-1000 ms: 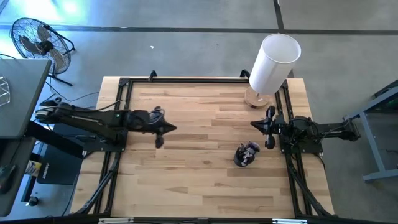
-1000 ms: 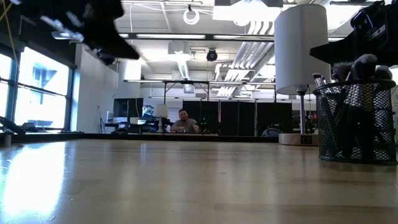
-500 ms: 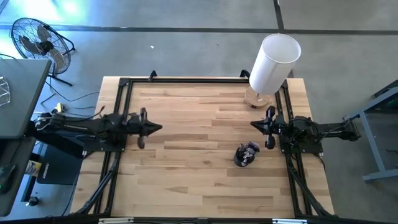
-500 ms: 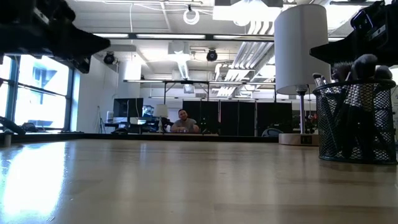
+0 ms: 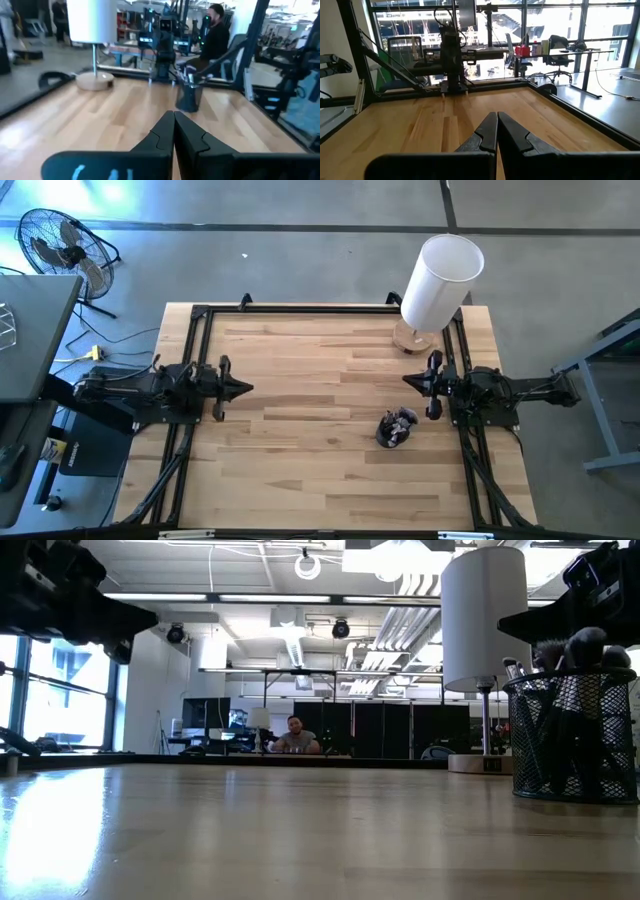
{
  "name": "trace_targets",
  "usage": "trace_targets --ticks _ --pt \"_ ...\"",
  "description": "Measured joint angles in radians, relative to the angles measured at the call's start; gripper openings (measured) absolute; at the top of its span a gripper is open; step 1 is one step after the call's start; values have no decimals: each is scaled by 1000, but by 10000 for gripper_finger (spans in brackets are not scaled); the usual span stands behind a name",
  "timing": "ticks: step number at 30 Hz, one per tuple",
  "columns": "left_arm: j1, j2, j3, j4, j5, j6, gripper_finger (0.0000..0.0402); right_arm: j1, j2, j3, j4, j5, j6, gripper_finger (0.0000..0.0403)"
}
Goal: Put items in baskets/containers
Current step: Return to Home Position
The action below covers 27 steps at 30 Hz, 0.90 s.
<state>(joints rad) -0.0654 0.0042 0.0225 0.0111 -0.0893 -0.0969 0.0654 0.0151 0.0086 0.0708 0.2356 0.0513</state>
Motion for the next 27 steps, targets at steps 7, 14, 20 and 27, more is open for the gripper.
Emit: trace_targets --ticks 7,14,20,27 --pt "0 1 6 -21 105 -41 0 0 3 0 0 0 0 0" --pt "0 12 9 -35 81 -38 1 0 3 0 0 0 0 0" --pt "0 12 9 -34 83 -38 1 0 3 0 0 0 0 0" --pt "0 12 9 -35 82 -39 1 0 3 0 0 0 0 0"
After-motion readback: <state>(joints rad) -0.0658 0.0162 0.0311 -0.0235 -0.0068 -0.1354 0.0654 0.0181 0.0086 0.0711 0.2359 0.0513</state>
